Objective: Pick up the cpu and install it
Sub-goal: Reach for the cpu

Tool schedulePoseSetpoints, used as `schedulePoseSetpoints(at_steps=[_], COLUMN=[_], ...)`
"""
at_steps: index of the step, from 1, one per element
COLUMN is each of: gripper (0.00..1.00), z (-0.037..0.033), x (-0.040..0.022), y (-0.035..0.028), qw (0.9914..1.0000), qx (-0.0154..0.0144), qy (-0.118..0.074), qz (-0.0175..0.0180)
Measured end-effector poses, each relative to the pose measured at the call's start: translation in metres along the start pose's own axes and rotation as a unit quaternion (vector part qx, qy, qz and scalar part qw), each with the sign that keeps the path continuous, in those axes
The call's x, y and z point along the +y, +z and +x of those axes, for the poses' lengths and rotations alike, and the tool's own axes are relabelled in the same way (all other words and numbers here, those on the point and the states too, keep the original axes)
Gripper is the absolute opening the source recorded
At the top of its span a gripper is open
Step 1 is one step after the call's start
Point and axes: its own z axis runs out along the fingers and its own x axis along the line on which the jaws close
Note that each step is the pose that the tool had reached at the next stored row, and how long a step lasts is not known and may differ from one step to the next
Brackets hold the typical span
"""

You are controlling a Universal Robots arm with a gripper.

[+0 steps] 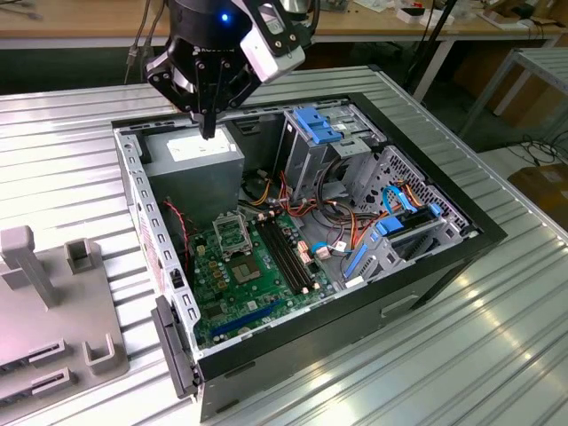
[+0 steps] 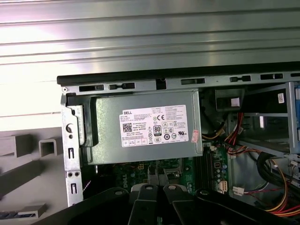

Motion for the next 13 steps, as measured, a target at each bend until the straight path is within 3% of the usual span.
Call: schedulePoseSetpoints(at_steps=[13], gripper=[0.11], z=[0.0039], x=[-0.0003], y=[0.0005], qw=[1.0], qx=[0.0004], qy=[0.0], qz=[0.0])
